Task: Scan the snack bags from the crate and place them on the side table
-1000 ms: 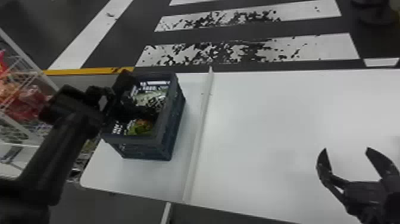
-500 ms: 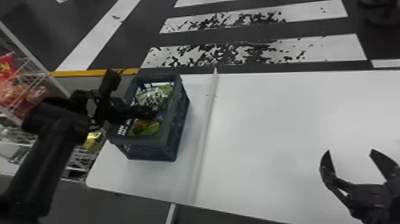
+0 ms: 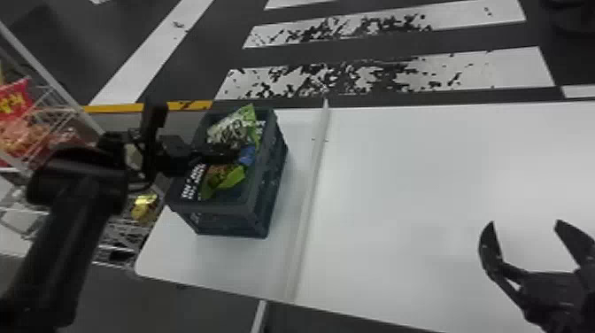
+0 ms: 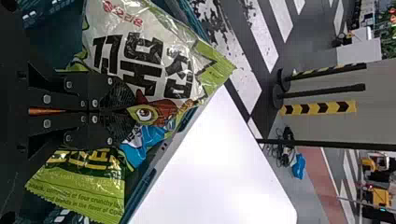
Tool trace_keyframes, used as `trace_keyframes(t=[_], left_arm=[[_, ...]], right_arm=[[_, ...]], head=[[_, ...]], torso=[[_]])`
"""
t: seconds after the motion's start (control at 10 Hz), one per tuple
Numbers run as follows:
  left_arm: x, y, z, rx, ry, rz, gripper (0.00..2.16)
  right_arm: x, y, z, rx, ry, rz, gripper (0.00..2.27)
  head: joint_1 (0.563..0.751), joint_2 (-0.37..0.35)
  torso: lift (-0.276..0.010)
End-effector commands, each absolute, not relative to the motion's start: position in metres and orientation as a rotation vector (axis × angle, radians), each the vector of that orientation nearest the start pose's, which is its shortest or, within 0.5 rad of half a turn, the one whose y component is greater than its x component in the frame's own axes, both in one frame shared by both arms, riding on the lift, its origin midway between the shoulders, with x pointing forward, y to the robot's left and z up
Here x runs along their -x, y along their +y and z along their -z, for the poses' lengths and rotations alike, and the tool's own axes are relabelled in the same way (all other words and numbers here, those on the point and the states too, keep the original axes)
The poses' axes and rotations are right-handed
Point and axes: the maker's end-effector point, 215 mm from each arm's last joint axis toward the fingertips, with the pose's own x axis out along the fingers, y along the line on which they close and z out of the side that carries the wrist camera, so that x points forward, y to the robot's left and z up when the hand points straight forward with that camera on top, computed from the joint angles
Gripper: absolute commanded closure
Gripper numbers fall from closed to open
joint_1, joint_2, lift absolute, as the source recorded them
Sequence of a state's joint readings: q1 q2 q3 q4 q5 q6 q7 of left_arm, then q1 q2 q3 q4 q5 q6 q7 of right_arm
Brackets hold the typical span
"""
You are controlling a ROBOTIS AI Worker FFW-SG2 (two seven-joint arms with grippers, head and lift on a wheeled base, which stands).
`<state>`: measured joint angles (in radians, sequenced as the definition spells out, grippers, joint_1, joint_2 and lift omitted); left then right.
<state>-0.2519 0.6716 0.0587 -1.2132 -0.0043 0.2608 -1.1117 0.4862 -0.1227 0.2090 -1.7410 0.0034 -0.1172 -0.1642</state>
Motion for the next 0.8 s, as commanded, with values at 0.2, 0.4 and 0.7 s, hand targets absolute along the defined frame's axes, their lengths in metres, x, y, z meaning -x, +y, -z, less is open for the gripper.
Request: trace_keyframes(t=[0.2, 0.4, 0.7], left_arm=[[-0.543, 0.428, 0.373, -0.285, 0.537, 0.718, 2.12], [-0.545, 0.422, 0.351, -0.264, 0.511, 0.708, 2.12], [-0.547, 0.407, 0.308, -0.187, 0.472, 0.682, 2.12]], right_arm=[[-0.413, -0.166, 0.466, 0.057, 0.207, -0.078, 0.07], [-0.413, -0.166, 0.468, 0.058, 0.214, -0.079, 0.07], [-0.414, -0.166, 0.467, 0.058, 0.212, -0.077, 0.07]], head=[[0.695, 0.295], [0.695, 0.293], [0.695, 0.284]], torso=[[-0.081], [-0.081], [-0.081]])
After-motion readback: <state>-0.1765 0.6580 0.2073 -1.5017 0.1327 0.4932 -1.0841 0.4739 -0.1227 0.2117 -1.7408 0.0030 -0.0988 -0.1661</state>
